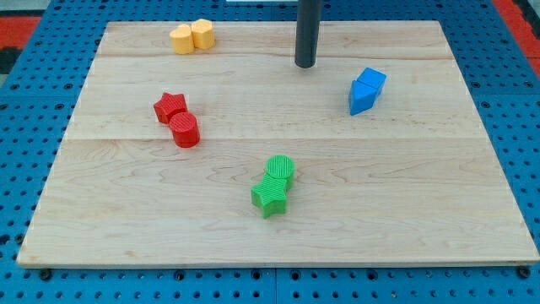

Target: Push the green cricle and green star towards the center

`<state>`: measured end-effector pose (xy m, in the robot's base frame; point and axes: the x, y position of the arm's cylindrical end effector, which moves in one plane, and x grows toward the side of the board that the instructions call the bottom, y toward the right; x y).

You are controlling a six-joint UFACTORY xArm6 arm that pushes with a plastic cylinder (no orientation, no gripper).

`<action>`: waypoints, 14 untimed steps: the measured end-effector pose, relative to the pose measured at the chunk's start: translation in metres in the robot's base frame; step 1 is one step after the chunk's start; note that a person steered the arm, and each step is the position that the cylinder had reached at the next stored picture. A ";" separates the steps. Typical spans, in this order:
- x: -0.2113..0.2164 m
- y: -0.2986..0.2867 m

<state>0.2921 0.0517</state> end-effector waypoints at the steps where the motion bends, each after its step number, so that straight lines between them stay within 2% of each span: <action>1: 0.009 0.010; 2: 0.020 0.016; 4: 0.137 0.023; 5: 0.208 0.047; 8: 0.252 0.049; 9: 0.300 0.004; 10: 0.300 -0.064; 11: 0.255 -0.056; 14: 0.193 -0.013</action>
<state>0.4851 0.0387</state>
